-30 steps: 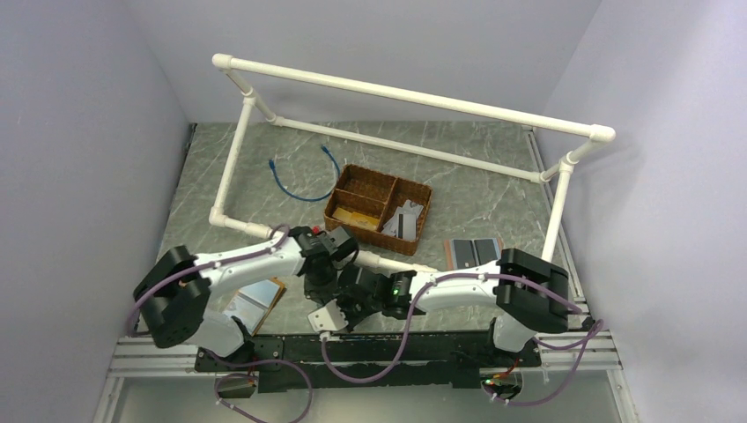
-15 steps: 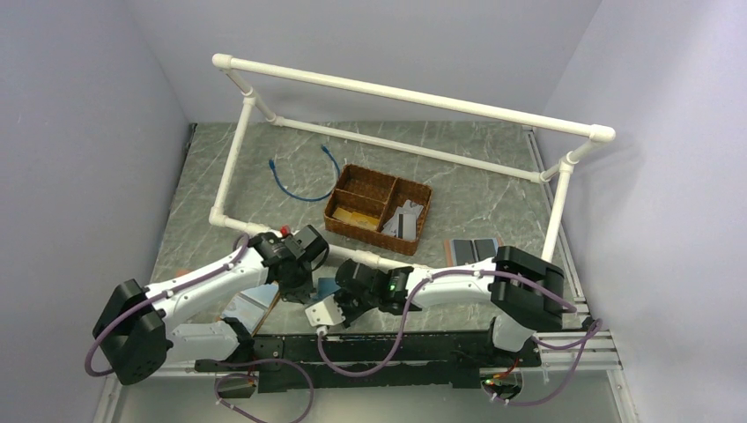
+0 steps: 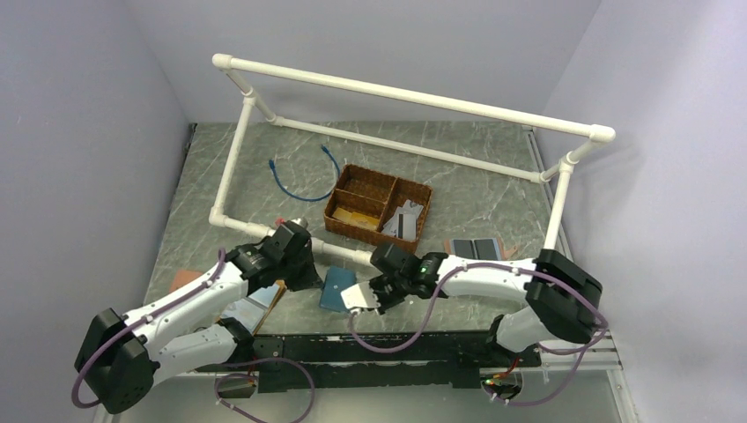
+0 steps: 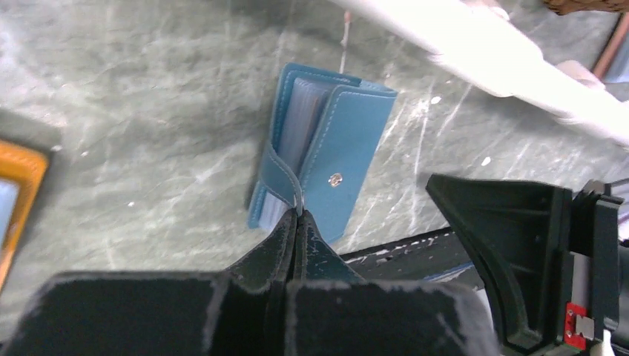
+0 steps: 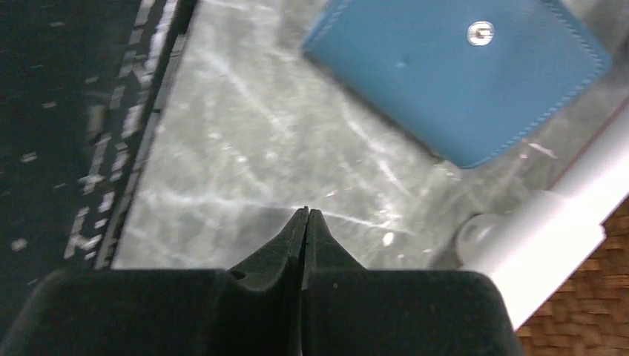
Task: Take the credit cards out of the card holder
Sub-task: Open the card holder at the corner of the board.
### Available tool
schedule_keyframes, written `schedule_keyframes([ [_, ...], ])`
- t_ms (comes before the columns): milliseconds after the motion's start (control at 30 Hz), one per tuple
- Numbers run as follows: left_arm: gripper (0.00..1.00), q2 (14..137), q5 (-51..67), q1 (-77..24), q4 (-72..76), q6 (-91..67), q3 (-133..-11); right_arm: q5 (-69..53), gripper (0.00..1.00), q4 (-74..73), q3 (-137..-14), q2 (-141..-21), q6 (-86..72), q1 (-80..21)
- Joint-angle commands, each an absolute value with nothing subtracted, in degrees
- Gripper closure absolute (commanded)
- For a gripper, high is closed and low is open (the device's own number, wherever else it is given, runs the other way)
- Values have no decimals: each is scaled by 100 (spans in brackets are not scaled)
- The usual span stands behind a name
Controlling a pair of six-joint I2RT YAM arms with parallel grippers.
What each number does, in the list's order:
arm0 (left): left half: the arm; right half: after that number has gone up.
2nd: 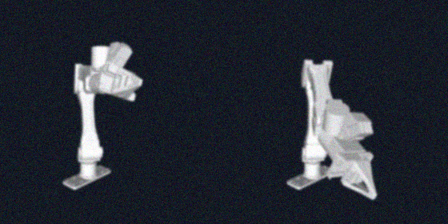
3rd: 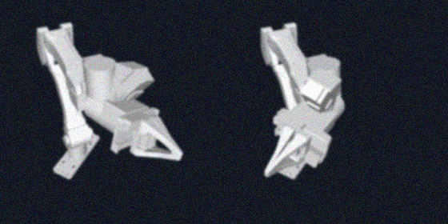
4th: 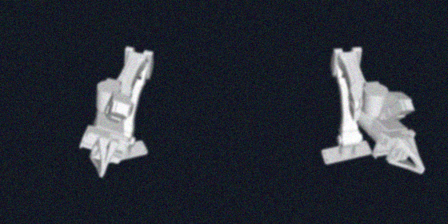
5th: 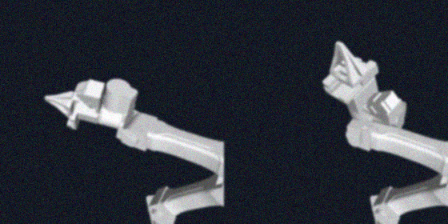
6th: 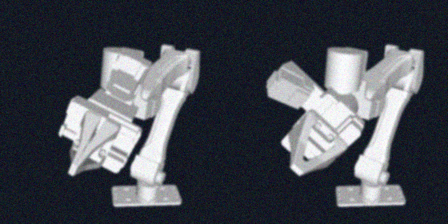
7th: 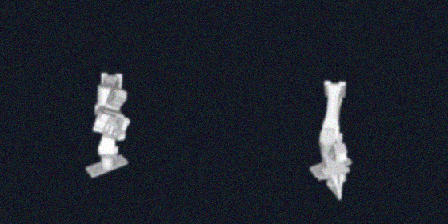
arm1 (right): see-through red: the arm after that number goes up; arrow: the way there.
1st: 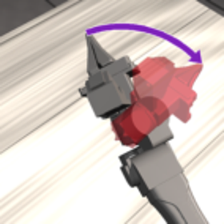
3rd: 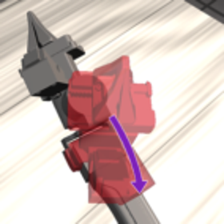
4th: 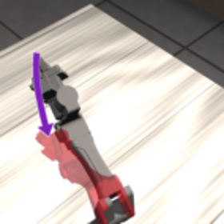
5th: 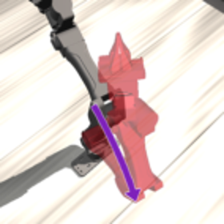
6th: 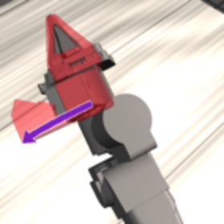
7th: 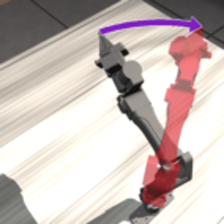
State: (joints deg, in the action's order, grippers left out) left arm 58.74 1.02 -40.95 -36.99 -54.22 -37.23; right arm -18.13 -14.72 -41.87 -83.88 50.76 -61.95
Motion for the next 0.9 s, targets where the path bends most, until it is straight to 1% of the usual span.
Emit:
schedule_keyframes([
  [0, 100, 5757, 802, -4025, -2447, -5262, -3451, -2753, 100, -2025, -4067, -7833, 5247, -5954],
  [33, 100, 5745, 906, -4019, -2326, -5234, -3422, -2982, 99, -2111, -4115, -7743, 5208, -5827],
  [133, 100, 5581, 1191, -4014, -2001, -5193, -3357, -3629, 89, -2118, -4172, -7386, 5107, -5507],
  [167, 100, 5480, 1294, -4016, -1850, -5246, -3331, -3730, 88, -2145, -4225, -7345, 5099, -5470],
  [300, 100, 5337, 1763, -4016, -1252, -5409, -3424, -4136, 87, -2445, -4494, -7329, 5138, -5289],
  [533, 100, 5940, 2626, -4033, -354, -5730, -3458, -4782, 87, -3347, -4704, -7060, 5872, -4677],
  [667, 100, 6171, 2794, -4138, -214, -5829, -3497, -4711, 86, -3143, -4570, -7052, 5730, -4619],
  [867, 100, 6023, 2856, -4435, -229, -5972, -3727, -4677, 87, -2715, -4512, -7155, 5351, -4703],
])
